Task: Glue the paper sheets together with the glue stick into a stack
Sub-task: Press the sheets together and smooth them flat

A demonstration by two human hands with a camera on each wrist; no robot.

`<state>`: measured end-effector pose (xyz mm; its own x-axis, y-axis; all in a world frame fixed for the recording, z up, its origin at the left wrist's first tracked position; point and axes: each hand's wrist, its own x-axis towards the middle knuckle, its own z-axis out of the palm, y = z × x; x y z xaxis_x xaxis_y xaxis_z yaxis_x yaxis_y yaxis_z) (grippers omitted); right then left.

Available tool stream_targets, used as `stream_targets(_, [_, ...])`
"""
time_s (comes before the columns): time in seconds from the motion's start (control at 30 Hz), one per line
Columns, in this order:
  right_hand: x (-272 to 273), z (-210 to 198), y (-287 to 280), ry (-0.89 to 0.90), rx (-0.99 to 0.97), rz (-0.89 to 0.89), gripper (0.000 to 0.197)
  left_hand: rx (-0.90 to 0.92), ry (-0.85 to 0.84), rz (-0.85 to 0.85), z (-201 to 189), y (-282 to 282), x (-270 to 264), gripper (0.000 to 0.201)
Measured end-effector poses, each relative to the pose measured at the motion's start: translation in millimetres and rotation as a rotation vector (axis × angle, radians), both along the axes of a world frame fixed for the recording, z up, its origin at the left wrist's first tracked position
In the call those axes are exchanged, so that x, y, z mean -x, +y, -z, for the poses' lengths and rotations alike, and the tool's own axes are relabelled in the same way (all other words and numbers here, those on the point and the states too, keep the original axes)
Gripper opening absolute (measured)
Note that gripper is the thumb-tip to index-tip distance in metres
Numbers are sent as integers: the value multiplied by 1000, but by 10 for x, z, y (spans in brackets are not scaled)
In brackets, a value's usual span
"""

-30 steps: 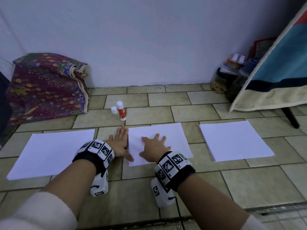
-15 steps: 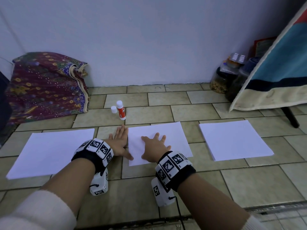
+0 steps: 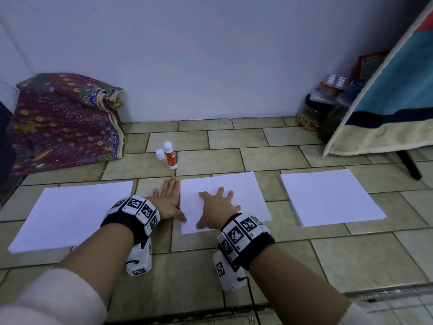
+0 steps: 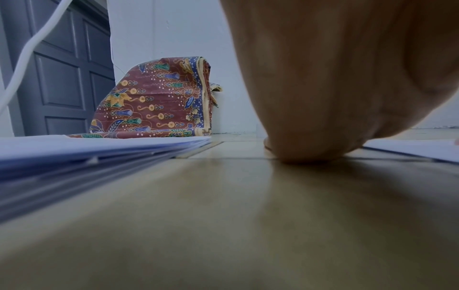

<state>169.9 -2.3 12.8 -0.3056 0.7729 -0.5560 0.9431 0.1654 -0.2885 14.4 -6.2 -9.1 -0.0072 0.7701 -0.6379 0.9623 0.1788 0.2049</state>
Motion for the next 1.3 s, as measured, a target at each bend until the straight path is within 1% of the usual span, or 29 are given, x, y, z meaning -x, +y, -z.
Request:
stream_targets(0.37, [-1, -12, 18, -9, 4, -12, 91, 12, -4, 31, 2, -8, 28, 122])
stream_targets(0.7, [-2, -45, -9, -18, 1, -23, 86, -13, -12, 24, 23, -23, 23, 127])
stream_targets(0.83, [-8, -47, -4, -18, 32, -32, 86, -60, -50, 14, 26, -61, -23, 121])
stream_targets(0.9, [-1, -40, 0, -13, 37, -28, 87, -54, -32, 36, 16, -67, -42, 117])
stream_targets(0.93, [3, -38, 2, -12, 35, -19, 85, -44, -17, 51, 10, -66, -49, 116])
stream_targets(1.0, [23, -30, 9, -17, 20, 1, 74, -33, 4, 70, 1, -62, -60, 116])
stream_targets(1.07, [52, -20, 9, -39, 11, 8, 66, -34, 17, 75, -6, -63, -65, 118])
stream_targets(1.2, [88, -51, 28, -91, 33, -13, 75, -27, 14, 82, 5, -62, -63, 131])
stream_targets(1.3, [115, -94, 31, -161, 10, -53, 78, -22, 53, 101, 5, -76, -75, 138])
